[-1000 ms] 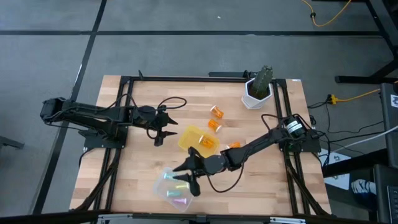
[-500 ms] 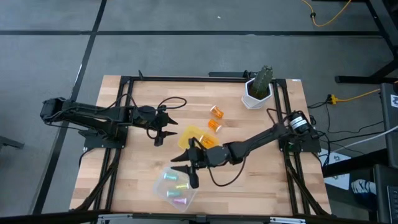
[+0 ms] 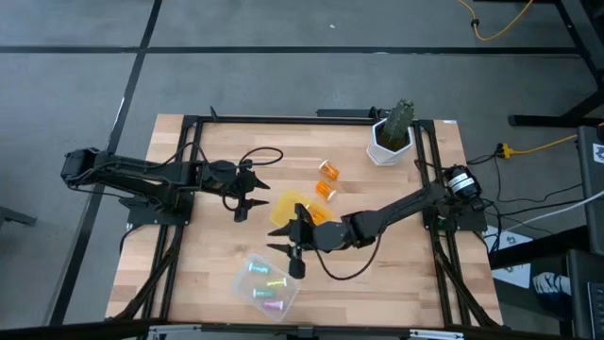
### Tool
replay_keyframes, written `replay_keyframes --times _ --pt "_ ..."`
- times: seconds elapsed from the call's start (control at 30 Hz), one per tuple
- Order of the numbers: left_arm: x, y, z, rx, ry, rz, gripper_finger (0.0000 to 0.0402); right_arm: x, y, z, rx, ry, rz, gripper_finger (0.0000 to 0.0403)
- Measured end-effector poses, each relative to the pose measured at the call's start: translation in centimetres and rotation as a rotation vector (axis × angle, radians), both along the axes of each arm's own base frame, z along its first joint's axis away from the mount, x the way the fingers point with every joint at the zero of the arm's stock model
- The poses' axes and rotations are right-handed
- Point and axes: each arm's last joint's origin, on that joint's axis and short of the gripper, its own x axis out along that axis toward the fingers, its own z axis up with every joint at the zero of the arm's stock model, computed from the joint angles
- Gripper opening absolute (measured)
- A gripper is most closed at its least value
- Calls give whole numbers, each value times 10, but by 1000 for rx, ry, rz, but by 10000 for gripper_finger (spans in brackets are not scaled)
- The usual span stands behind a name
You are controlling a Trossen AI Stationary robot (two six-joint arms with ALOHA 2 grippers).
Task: Pick and place medicine bottles into bin by pill shape (circle, oval)
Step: Put the yellow bottled tablet into the transparent bin
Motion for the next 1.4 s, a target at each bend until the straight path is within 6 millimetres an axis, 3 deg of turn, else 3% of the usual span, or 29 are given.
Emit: replay_keyframes --times 0.23,0.47,0.8,1.07,1.2,1.4 --pt "0 0 0 0 0 0 212 -7 -10 -9 -90 100 -264 132" --pt "0 0 0 0 0 0 212 -23 -2 -13 -20 214 -287 132" --pt "0 0 0 0 0 0 212 -74 -1 23 2 301 -394 132" --pt "0 0 0 0 0 0 212 -114 -11 18 79 458 -626 134" --pt "0 0 0 0 0 0 212 -117 -18 12 202 510 -717 157" --pt "0 0 0 0 0 0 212 -118 -29 11 226 531 -785 228"
